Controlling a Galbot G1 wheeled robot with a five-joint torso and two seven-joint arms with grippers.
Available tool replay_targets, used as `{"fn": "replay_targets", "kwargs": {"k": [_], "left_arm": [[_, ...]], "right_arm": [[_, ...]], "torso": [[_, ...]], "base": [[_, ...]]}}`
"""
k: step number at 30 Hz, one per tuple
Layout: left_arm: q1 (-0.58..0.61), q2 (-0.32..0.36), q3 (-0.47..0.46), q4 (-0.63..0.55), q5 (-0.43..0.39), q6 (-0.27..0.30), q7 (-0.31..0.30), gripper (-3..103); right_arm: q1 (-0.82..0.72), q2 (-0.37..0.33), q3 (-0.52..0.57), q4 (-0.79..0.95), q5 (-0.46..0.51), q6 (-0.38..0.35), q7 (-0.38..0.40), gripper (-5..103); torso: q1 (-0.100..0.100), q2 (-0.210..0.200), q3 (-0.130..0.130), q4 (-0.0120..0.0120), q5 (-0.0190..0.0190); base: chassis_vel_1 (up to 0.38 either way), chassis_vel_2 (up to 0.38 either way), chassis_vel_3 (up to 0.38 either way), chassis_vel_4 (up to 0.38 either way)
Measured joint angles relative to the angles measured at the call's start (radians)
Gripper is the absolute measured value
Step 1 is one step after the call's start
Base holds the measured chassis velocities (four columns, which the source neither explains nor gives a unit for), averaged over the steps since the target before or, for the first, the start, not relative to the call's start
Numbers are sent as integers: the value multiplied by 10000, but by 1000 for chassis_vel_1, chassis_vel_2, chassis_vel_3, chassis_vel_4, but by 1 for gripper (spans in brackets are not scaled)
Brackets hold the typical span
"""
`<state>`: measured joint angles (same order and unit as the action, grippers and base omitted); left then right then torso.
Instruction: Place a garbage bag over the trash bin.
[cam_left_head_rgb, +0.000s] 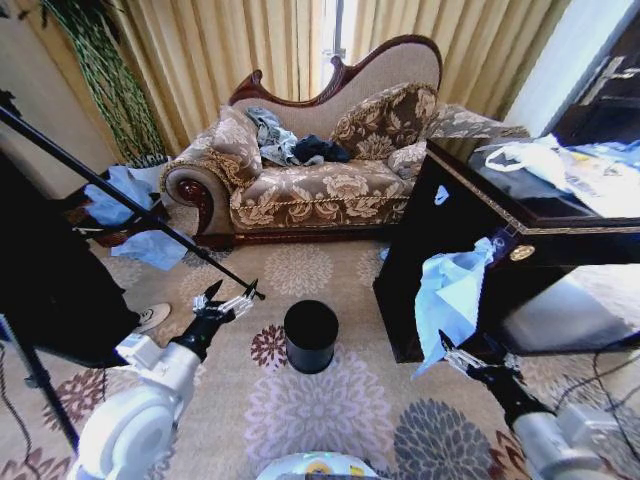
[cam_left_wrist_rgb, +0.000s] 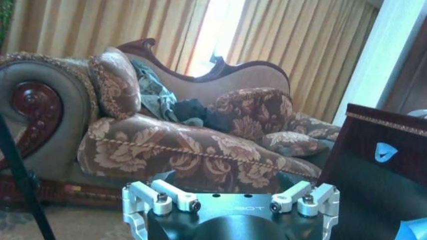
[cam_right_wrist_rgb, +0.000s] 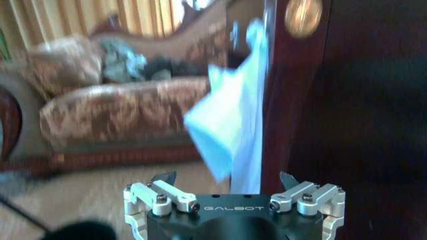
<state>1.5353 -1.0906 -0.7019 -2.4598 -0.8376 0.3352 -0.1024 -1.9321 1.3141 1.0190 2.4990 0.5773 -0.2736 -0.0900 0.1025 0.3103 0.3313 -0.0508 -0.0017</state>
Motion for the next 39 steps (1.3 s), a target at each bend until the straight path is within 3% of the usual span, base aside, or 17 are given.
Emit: {"fn": "replay_targets", "kwargs": {"k": [3,6,12,16,18,20,22,24,25,27,28,30,31,34,35,39], "left_arm": [[-261,343,264,244,-140,-1,-1,100],[-496,714,449,481,-414,-23,-55,100],[-1289,1451,881,1199,-997,-353,-133,100],[-2546,2152,1563,2135,-1001,-584,-99,100],[-2766,2239,1715,2258,-1030,-584,-101,100],[-3868,2556,2542,2794,-1221,-589,-110,100],[-4292,2630,2838,2953,-1375,-592,-139,100],[-5779,2803,3995,3405,-2598,-505,-411,100],[-5779,2803,3995,3405,-2598,-505,-411,100],[-7091,2744,5368,3742,-3857,-287,-904,100],[-7091,2744,5368,3742,-3857,-287,-904,100],[-8591,2425,6937,4146,-4766,-74,-1452,101],[-8591,2425,6937,4146,-4766,-74,-1452,101],[-10082,1885,8368,4643,-5656,122,-1971,99],[-10082,1885,8368,4643,-5656,122,-1971,99],[-11468,1118,9771,5154,-6597,266,-2483,98]], "right_arm": [[18,-121,462,8,448,1175,-336,100],[23,-142,548,9,540,1421,-407,100],[57,-189,773,10,1134,1390,-463,100],[168,-283,1285,38,2600,1093,-548,100],[182,-300,1344,39,2784,1056,-561,100],[264,-363,1691,40,3729,865,-620,100],[345,-360,1905,36,3859,822,-625,100],[630,-337,2454,18,4068,791,-630,100],[630,-337,2454,18,4068,791,-630,100],[756,-329,2632,-205,4155,790,-706,100],[756,-329,2632,-205,4155,790,-706,100],[868,-288,2667,-477,4161,791,-715,100],[868,-288,2667,-477,4161,791,-715,100],[1003,-217,2686,-750,4098,798,-753,100],[1003,-217,2686,-750,4098,798,-753,100],[1246,-245,3140,-1421,4173,994,-1151,100]], "torso": [[-1,0,0,0,-2],[-1,0,0,0,2],[0,0,0,0,0],[0,0,0,1,2],[0,0,1,2,1],[0,0,0,1,0],[0,-1,1,2,4],[0,-1,1,-1,5],[0,-1,1,-1,5],[0,0,1,0,5],[0,0,1,0,5],[1,0,1,-2,3],[1,0,1,-2,3],[1,-1,1,-1,4],[1,-1,1,-1,4],[1,-1,1,0,2]], "base": [[0,0,0,0],[0,0,0,0],[0,0,0,0],[0,0,0,0],[0,0,0,0],[0,0,0,0],[0,0,0,0],[0,0,0,0],[0,0,0,0],[0,0,0,0],[0,0,0,0],[0,0,0,0],[0,0,0,0],[0,0,0,0],[0,0,0,0],[0,0,0,0]]}}
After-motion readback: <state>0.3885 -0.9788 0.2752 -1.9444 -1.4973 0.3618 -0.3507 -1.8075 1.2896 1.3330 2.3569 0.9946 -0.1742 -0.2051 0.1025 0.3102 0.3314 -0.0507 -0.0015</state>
